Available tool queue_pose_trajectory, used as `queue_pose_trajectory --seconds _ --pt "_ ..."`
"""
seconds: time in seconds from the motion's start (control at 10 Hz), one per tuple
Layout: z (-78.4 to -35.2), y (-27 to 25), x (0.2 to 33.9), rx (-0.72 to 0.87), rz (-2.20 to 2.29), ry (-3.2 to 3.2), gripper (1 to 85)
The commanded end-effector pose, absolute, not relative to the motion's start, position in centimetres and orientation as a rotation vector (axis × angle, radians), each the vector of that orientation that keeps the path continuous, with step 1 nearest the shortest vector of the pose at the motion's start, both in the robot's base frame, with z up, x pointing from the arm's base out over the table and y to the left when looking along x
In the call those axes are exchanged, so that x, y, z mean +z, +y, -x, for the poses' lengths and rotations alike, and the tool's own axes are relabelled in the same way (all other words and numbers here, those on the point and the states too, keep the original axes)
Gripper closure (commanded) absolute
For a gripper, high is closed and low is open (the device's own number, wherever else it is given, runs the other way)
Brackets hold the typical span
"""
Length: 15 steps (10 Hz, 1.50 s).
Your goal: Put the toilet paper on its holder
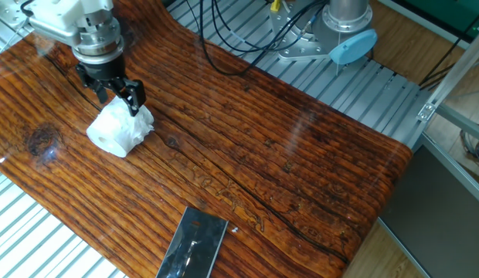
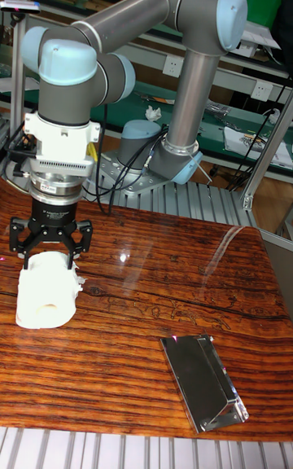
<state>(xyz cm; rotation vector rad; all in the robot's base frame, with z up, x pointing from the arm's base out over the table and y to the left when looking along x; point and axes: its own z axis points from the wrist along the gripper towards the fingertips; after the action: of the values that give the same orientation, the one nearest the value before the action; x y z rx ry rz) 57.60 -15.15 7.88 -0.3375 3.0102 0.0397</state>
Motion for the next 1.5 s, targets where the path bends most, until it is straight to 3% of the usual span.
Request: queue_pose_trajectory --seconds 0.0,1.4 --pt "-58.2 -14.4 8.0 0.082 0.343 2.986 12.0" --pt "-60.6 -14.1 8.2 0.033 0.413 2.931 13.0"
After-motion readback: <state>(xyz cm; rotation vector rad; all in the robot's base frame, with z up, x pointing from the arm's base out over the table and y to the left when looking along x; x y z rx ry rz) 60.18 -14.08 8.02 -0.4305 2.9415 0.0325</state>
